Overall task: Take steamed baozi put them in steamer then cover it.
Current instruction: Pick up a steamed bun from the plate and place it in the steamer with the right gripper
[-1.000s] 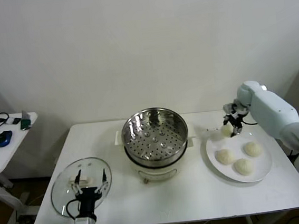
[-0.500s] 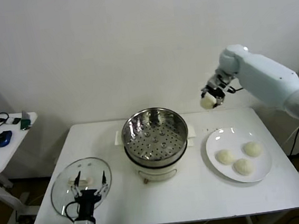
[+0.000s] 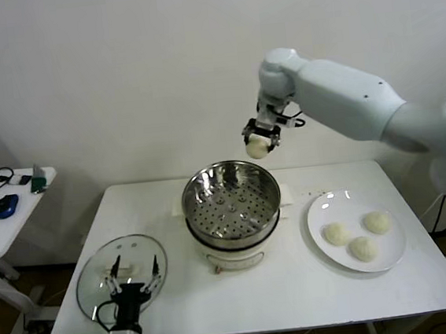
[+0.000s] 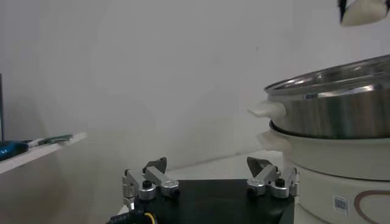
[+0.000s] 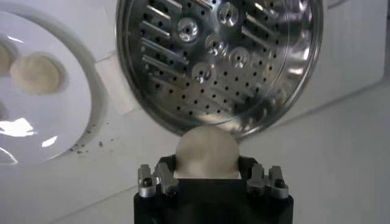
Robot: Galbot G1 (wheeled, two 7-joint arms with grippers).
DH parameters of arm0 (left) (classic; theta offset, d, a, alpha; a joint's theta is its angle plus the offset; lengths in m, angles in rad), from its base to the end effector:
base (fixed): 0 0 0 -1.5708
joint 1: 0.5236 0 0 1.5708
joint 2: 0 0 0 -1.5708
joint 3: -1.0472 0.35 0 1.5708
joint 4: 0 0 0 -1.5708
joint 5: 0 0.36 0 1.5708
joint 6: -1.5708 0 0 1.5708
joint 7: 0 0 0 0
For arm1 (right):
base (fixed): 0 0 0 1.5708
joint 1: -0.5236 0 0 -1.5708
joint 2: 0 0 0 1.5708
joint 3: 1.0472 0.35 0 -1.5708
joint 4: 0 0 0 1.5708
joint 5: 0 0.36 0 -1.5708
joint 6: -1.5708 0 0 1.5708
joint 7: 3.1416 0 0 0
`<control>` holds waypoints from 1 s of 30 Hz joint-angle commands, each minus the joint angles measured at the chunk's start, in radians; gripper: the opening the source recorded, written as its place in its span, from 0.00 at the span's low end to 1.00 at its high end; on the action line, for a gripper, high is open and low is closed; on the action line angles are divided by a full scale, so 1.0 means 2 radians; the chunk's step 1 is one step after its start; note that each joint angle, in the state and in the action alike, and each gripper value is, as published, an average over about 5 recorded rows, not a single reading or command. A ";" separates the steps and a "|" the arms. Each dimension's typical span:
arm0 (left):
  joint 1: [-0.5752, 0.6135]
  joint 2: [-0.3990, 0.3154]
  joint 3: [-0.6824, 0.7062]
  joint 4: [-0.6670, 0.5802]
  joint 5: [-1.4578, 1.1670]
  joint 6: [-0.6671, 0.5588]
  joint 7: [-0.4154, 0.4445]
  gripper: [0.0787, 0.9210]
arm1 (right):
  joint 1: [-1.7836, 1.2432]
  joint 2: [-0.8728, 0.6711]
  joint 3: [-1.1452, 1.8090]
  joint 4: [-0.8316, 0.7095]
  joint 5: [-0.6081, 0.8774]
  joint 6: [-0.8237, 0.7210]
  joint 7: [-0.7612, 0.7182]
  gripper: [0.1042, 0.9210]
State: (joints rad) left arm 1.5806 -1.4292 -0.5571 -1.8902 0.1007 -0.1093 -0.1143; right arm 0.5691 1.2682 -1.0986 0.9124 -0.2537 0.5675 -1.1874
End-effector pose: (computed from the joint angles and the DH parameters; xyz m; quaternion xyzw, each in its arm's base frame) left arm 0.1757 0.0448 -0.3743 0.0307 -0.9910 -0.1226 0.0435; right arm 0.6291 0.1015 0.0140 0.5842 -0.1746 0.7900 0.0642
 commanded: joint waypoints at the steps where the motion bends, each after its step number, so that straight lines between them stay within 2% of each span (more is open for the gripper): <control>1: 0.008 0.004 -0.002 -0.007 -0.007 -0.002 0.000 0.88 | -0.034 0.064 -0.004 0.013 -0.089 0.049 0.010 0.70; 16: 0.030 0.008 -0.006 -0.024 -0.025 -0.006 0.000 0.88 | -0.112 0.118 0.033 -0.054 -0.198 0.079 0.031 0.70; 28: 0.035 0.010 -0.008 -0.022 -0.025 -0.010 -0.004 0.88 | -0.137 0.121 0.037 -0.059 -0.218 0.081 0.031 0.72; 30: 0.035 0.011 -0.009 -0.022 -0.025 -0.010 -0.005 0.88 | -0.139 0.122 0.039 -0.059 -0.222 0.077 0.031 0.75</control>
State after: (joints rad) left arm 1.6479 -1.4081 -0.5755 -1.9318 0.0538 -0.1282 -0.1224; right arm 0.3285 1.4912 -1.0332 0.8133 -0.6388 0.7121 -1.1279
